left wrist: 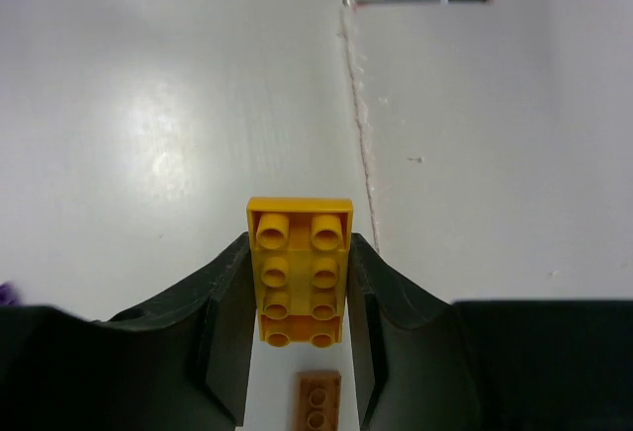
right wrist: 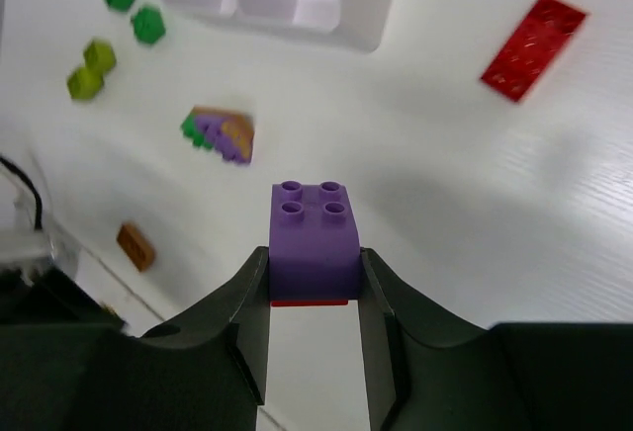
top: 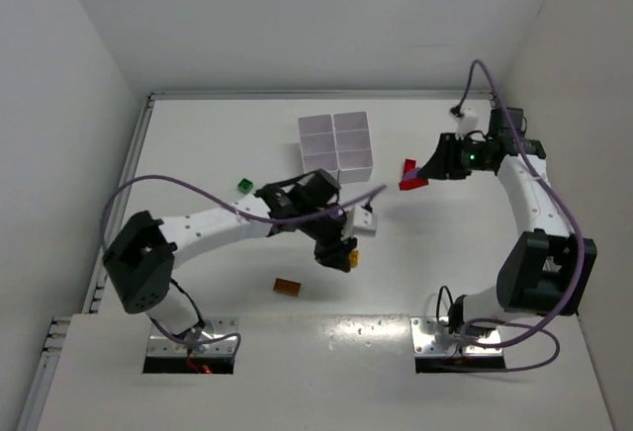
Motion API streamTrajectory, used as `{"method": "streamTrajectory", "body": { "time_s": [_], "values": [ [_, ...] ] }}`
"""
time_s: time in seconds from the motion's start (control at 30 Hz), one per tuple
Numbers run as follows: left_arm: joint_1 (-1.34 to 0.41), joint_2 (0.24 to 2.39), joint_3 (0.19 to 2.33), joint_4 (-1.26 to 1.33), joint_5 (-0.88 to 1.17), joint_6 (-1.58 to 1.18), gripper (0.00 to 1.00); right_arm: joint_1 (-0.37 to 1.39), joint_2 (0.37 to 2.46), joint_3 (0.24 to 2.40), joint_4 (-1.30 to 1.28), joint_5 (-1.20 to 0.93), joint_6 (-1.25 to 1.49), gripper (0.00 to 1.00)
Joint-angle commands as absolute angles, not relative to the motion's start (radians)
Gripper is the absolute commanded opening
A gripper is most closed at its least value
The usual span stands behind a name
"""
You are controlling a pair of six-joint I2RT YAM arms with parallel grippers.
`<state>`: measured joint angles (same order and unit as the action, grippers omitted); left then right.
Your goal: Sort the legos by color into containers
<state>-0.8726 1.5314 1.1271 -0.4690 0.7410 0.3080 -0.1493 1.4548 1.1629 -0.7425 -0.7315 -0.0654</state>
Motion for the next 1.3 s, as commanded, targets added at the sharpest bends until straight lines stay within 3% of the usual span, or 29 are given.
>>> {"method": "streamTrajectory", "body": {
  "time_s": [0.0,0.17,0.37,0.47,0.63,0.83,1.1,1.27],
  "values": [
    [-0.981,1.638,1.191,-0.393,0.598,0.393,0.05,-0.189,1.463,1.227,-0.562,-0.719,0.214,0.0],
    [-1.043,1.954,1.42,-0.319,0.65,0.308,0.06,-0.259,1.508,1.259,-0.543,-0.756,0.271,0.0],
    [-1.078,2.094,1.497,-0.192,0.649,0.235,0.06,-0.31,1.517,1.269,-0.561,-0.795,0.295,0.0],
    [-1.078,2.134,1.519,-0.166,0.649,0.218,0.13,-0.321,1.508,1.258,-0.58,-0.795,0.295,0.0],
    [-1.088,2.174,1.538,-0.166,0.68,0.207,0.44,-0.333,1.49,1.212,-0.571,-0.813,0.295,0.0],
    [-1.075,2.151,1.539,-0.166,0.715,0.166,0.64,-0.333,1.499,1.212,-0.561,-0.831,0.295,0.0],
    [-0.911,1.866,1.499,-0.092,0.842,-0.05,0.64,-0.298,1.528,1.243,-0.613,-0.874,0.158,0.0],
    [-0.726,1.717,1.508,-0.21,0.851,-0.086,0.61,-0.264,1.552,1.276,-0.678,-1.007,0.03,0.0]
  ]
}}
